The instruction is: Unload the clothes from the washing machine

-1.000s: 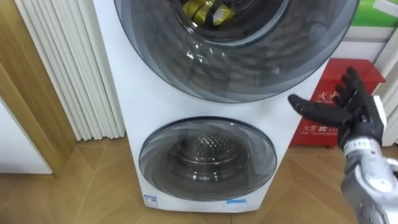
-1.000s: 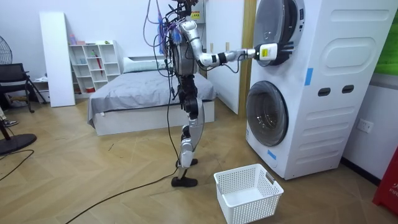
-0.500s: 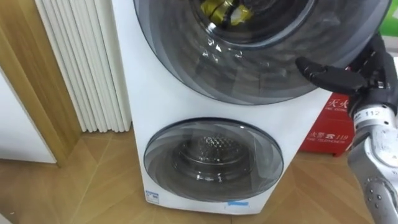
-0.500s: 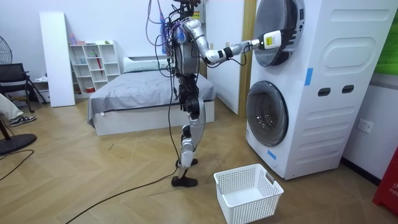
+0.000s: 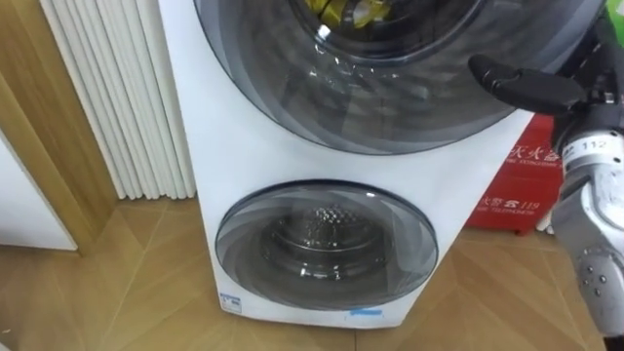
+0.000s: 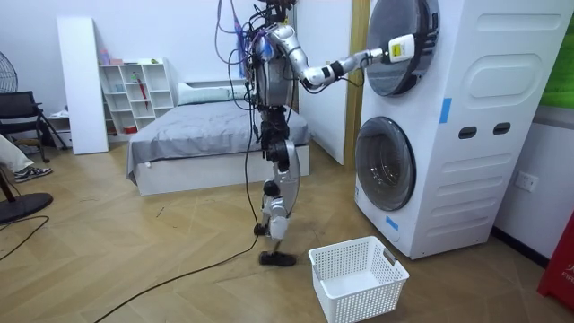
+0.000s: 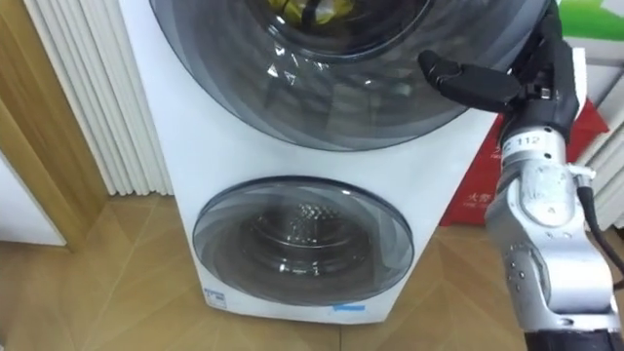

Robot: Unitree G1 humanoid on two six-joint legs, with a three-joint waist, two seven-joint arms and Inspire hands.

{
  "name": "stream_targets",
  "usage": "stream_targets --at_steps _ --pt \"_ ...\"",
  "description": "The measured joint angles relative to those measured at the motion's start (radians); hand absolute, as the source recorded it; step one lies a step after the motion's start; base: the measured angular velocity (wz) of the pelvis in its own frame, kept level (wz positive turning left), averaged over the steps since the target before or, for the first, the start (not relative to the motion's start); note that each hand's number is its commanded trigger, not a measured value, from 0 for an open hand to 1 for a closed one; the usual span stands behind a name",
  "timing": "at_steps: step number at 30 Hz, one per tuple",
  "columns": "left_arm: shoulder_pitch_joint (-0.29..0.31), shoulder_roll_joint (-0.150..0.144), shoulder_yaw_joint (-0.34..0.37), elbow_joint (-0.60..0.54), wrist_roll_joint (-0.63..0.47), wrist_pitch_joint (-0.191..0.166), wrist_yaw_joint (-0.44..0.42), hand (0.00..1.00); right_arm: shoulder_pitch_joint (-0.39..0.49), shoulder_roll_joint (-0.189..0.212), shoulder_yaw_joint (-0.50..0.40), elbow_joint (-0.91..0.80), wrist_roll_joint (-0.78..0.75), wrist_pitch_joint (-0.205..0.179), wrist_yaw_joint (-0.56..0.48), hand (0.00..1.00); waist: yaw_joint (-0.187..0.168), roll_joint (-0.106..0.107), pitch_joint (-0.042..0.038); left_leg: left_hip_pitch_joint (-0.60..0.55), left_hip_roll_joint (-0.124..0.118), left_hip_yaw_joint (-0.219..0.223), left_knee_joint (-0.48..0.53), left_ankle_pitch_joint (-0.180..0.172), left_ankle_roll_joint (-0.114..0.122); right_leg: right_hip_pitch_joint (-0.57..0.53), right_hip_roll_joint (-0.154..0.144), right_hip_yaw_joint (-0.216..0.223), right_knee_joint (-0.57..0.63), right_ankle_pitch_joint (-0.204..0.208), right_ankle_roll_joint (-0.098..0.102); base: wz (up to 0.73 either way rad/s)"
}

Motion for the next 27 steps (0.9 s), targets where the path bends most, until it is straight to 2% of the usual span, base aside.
stream_targets --at_steps 1,2,3,5,8,13,14,16,17,18,20,23,24,27 --pt "-0.002 0.0 0.001 0.007 0.002 0.004 0.0 0.0 -0.001 -0.005 0.015 -0.026 0.002 -0.001 0.0 0.0 -0.02 0.003 -0.0001 0.002 0.009 0.007 -0.007 -0.002 -0.013 0.004 0.003 -0.022 0.001 0.011 0.009 0.0" --pt "-0.003 0.0 -0.013 0.014 0.001 0.01 0.0 0.0 -0.002 -0.009 0.042 -0.067 0.003 -0.001 -0.006 0.0 -0.042 0.006 -0.0007 0.008 0.016 0.079 -0.019 0.007 -0.028 0.013 0.0 -0.06 0.007 0.011 0.009 0.43" --pt "-0.002 -0.001 -0.035 0.016 0.0 0.012 0.0 0.0 -0.002 -0.008 0.043 -0.073 0.003 -0.002 -0.01 0.0 -0.052 0.011 0.0008 0.016 0.022 0.158 -0.024 0.011 -0.028 0.03 0.0 -0.062 0.005 0.011 0.009 0.35" --pt "-0.002 -0.003 -0.055 0.007 0.0 0.019 0.0 0.0 0.001 -0.006 0.038 -0.069 0.008 -0.001 -0.014 0.0 -0.052 0.014 0.0034 0.03 0.028 0.211 -0.037 0.015 -0.024 0.043 0.006 -0.059 0.005 0.008 0.011 0.12" --pt "0.003 -0.006 -0.068 -0.005 -0.001 0.038 0.0 0.0 0.01 0.003 0.038 -0.082 -0.01 -0.001 -0.008 0.0 -0.048 0.014 0.0041 0.039 0.024 0.209 -0.04 0.016 -0.024 0.041 0.008 -0.059 0.004 0.008 0.012 -0.1" --pt "-0.003 -0.004 -0.1 -0.001 -0.01 0.03 0.0 0.0 0.11 0.042 0.041 -0.206 -0.031 -0.009 0.021 0.0 -0.053 0.015 0.004 0.039 0.018 0.245 -0.035 0.016 -0.023 0.039 0.009 -0.036 0.004 0.003 0.014 -0.08" --pt "-0.01 -0.005 -0.12 0.012 -0.01 0.025 0.0 0.0 0.148 0.054 0.045 -0.227 -0.029 -0.034 0.038 0.0 -0.053 0.022 0.0061 0.039 0.019 0.259 -0.032 0.016 -0.023 0.041 0.009 -0.033 0.003 0.002 0.013 -0.08" --pt "-0.023 -0.006 -0.149 0.016 -0.01 0.021 0.0 0.0 0.22 0.067 0.047 -0.286 -0.021 -0.059 0.06 0.0 -0.053 0.027 0.0049 0.039 0.023 0.277 -0.034 0.013 -0.019 0.041 0.011 -0.033 0.003 0.001 0.011 0.0" --pt "-0.024 -0.006 -0.155 0.015 -0.01 0.013 0.0 0.0 0.257 0.08 0.052 -0.311 -0.018 -0.077 0.081 0.0 -0.053 0.036 0.0079 0.038 0.023 0.287 -0.036 0.01 -0.016 0.041 0.012 -0.027 0.003 -0.005 0.002 0.0" --pt "-0.023 -0.007 -0.162 0.015 -0.021 0.009 0.002 0.0 0.302 0.092 0.073 -0.318 -0.019 -0.103 0.099 0.0 -0.057 0.042 0.0047 0.038 0.024 0.289 -0.033 0.009 -0.016 0.042 0.015 -0.018 0.003 -0.006 -0.001 0.0" --pt "-0.023 -0.008 -0.179 0.012 -0.022 0.005 0.003 0.0 0.38 0.113 0.099 -0.323 -0.016 -0.132 0.142 0.0 -0.067 0.05 -0.0017 0.039 0.025 0.29 -0.025 0.009 -0.017 0.043 0.016 -0.014 0.008 -0.008 -0.005 0.0" --pt "-0.022 -0.013 -0.204 0.011 -0.022 -0.011 0.002 0.0 0.473 0.13 0.155 -0.323 -0.015 -0.129 0.202 0.0 -0.071 0.069 -0.002 0.035 0.027 0.298 -0.016 0.008 -0.018 0.04 0.016 -0.013 0.009 -0.009 -0.005 -0.07" --pt "-0.023 -0.012 -0.215 0.011 -0.022 -0.017 0.002 0.0 0.501 0.127 0.17 -0.323 -0.007 -0.13 0.23 0.0 -0.075 0.073 -0.0043 0.036 0.027 0.298 -0.014 0.008 -0.018 0.04 0.016 -0.01 0.01 -0.009 -0.005 0.0" --pt "-0.024 -0.012 -0.219 0.013 -0.025 -0.031 0.002 0.0 0.562 0.125 0.202 -0.323 0.002 -0.124 0.318 0.0 -0.087 0.084 -0.0045 0.038 0.026 0.299 -0.016 0.008 -0.018 0.04 0.018 -0.003 0.012 -0.004 -0.013 0.0"
